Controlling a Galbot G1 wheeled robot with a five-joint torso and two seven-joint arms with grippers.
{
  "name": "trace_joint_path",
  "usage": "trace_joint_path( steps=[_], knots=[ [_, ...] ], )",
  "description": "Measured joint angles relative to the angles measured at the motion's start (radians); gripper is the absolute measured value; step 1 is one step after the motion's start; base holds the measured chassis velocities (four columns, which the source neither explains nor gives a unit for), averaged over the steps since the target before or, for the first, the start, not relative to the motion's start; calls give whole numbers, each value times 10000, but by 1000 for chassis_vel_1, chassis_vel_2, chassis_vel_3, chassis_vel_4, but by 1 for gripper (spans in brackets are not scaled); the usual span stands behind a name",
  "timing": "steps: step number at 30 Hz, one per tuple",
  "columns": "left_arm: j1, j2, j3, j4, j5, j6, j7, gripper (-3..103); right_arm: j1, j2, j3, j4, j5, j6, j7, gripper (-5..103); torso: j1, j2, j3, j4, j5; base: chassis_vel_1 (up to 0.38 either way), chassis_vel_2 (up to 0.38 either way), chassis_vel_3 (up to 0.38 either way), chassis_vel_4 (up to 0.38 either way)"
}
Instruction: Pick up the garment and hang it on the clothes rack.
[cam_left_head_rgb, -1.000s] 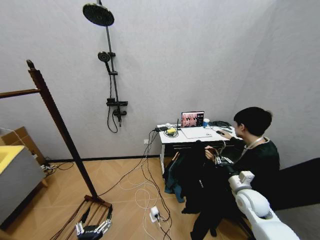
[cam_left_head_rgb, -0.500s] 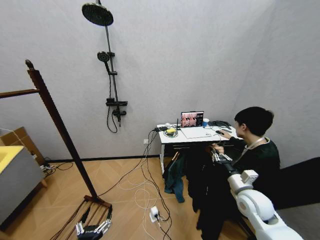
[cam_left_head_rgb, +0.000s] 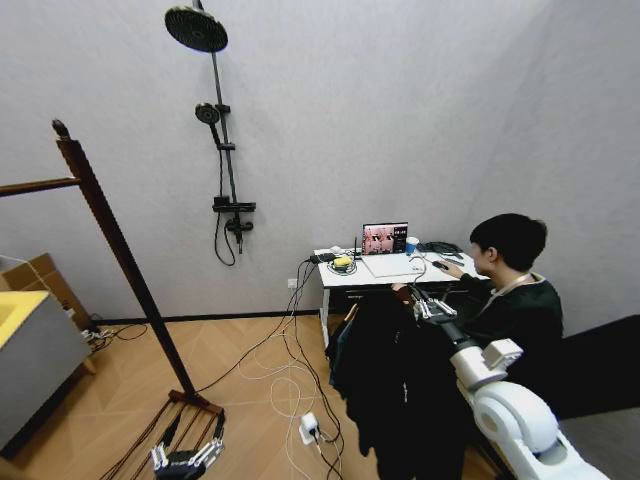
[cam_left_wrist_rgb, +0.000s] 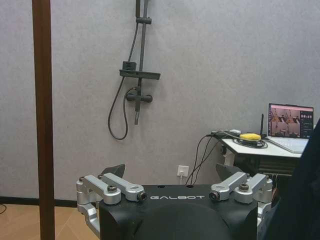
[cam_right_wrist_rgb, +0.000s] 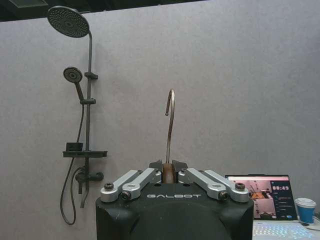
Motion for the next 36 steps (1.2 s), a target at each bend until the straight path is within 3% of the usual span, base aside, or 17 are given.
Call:
trace_joint_path(
  steps=[36],
  knots=[
    [0,0,0,0,0,0,-1,100,1770,-39,-1723,-409,269,64,-63,9,0,-1,0,1,2,100,96,100,96]
  ],
)
